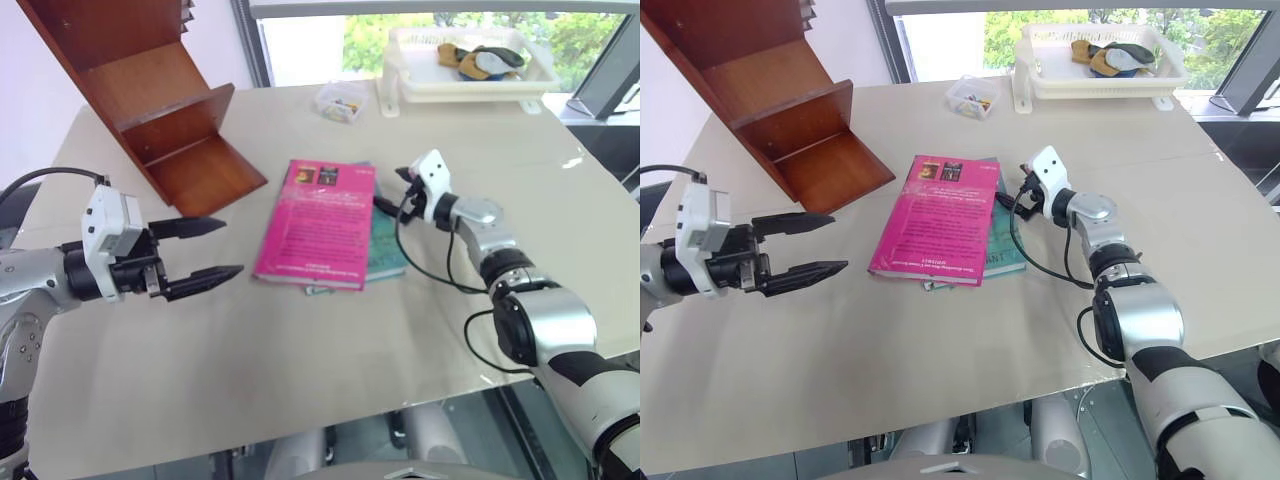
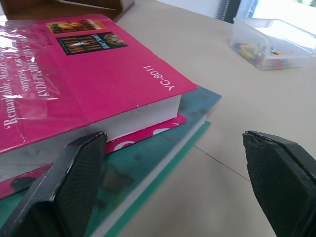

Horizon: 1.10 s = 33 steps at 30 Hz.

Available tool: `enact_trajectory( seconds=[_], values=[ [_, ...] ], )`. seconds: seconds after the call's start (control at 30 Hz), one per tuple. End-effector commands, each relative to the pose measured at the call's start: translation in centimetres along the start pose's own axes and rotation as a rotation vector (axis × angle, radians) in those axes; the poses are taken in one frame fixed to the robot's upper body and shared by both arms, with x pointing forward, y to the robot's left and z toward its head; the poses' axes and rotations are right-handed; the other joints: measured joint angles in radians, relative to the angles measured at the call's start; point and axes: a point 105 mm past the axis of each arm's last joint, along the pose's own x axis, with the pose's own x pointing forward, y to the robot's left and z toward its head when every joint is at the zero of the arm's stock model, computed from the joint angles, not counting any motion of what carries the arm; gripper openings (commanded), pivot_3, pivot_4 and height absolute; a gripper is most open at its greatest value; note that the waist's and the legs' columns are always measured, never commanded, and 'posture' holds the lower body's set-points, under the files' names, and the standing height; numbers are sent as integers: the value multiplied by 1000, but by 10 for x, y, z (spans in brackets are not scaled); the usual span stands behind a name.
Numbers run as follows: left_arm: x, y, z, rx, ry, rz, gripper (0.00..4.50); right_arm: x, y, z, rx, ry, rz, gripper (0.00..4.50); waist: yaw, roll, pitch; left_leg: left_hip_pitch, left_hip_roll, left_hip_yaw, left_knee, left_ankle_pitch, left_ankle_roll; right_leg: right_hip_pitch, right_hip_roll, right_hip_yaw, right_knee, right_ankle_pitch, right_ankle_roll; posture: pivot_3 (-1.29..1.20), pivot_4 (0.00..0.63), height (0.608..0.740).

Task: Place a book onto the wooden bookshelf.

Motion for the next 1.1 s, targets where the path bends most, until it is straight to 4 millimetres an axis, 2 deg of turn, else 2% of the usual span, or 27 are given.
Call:
enact_trajectory(
  seconds=[0.03,0.23,0.4,0.53,0.63,0.7,0.8,0.87,0.93,1.0,1.1],
  values=[
    [-4,-1,10,42,-18,16,3996,8,-1,30,-78,-72,24,4500,-1,0,0,0,0,0,0,0,0,0,0,0,0,0,0,0,150,740],
    [-4,-1,9,40,-20,22,3996,13,4,32,-89,-80,37,4500,-6,0,0,0,0,0,0,0,0,0,1,0,0,0,0,0,150,740],
    [-7,12,5,-3,-28,114,3996,-7,-26,36,-95,-90,-81,4500,-2,0,0,0,-1,-1,0,0,0,0,1,-1,0,0,0,0,150,740],
    [-15,32,-2,-78,-73,208,3996,-41,-49,28,-133,-76,-128,4500,6,0,0,-1,-2,-2,0,0,0,0,1,-2,0,0,0,0,150,740],
    [-18,61,-19,-279,-163,279,3996,-88,-64,22,-180,-78,-146,4500,21,0,0,-1,-2,-2,0,0,0,0,2,-2,0,0,0,0,150,740],
    [-14,74,-31,-425,-213,280,3996,-115,-66,25,-213,-82,-158,4500,35,1,0,-1,-2,-4,0,0,0,1,2,-5,0,0,0,0,150,740],
    [1,81,-42,-583,-275,195,3996,-153,-64,32,-221,-70,-184,4500,29,1,1,-2,-3,-2,1,0,1,1,2,-3,1,0,1,0,150,740],
    [17,84,-47,-671,-287,132,3996,-180,-55,34,-215,-42,-186,4500,31,1,1,-3,-4,-3,4,0,1,1,2,-4,0,0,1,0,150,740],
    [36,87,-55,-751,-260,81,3996,-204,-35,35,-189,-9,-146,4500,37,0,0,-4,-4,-3,4,0,1,1,2,-4,1,0,2,0,150,740],
    [47,91,-56,-834,-267,41,3996,-219,-7,41,-134,-13,-80,4500,49,-2,-1,-4,-5,-4,4,0,1,1,3,-5,1,0,1,0,150,740],
    [54,98,-46,-1010,-351,-39,3996,-236,41,48,-12,-5,73,4500,53,-2,-1,-4,-5,-3,5,-2,5,1,6,-4,1,0,1,0,150,740]
  ],
)
